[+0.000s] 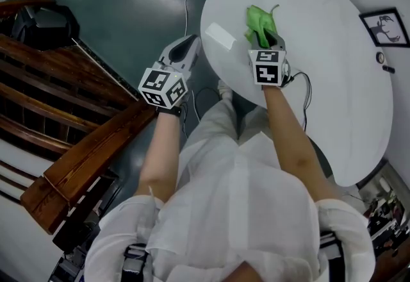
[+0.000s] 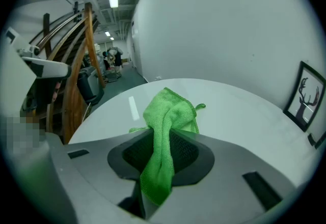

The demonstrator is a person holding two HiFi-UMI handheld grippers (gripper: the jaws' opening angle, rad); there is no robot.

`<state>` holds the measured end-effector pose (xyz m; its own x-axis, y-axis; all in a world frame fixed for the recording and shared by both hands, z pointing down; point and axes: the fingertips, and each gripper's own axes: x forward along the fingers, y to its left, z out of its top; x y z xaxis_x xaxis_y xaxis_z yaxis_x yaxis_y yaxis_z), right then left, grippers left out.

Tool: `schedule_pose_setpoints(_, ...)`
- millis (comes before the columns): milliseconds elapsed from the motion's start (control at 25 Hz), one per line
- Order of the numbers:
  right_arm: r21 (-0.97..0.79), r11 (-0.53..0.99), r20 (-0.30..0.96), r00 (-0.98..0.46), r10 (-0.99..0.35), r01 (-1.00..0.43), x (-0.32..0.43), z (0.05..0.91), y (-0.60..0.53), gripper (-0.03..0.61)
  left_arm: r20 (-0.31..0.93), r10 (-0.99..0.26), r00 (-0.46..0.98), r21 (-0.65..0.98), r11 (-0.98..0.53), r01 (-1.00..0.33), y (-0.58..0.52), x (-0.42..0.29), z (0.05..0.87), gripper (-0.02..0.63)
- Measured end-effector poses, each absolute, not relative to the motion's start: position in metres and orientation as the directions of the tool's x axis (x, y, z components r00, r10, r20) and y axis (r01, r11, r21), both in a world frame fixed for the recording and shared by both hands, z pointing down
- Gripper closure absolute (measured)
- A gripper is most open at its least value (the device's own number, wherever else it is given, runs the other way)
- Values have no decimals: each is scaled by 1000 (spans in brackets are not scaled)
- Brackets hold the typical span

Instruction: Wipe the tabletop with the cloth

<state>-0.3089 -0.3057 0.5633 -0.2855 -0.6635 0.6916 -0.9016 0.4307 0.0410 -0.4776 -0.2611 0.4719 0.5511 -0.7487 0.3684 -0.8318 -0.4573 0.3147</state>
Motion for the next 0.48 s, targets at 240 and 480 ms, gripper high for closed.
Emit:
schedule_pose_setpoints(240, 59, 597, 699, -394, -597, -800, -390, 565, -273, 495, 369, -713, 597, 315, -508, -802, -260, -491, 474, 588)
schedule_pose_setpoints(480, 37, 730, 703, -501, -504, -683, -425, 571, -232, 495, 360, -675, 644, 319, -559, -765, -264, -476, 477, 588)
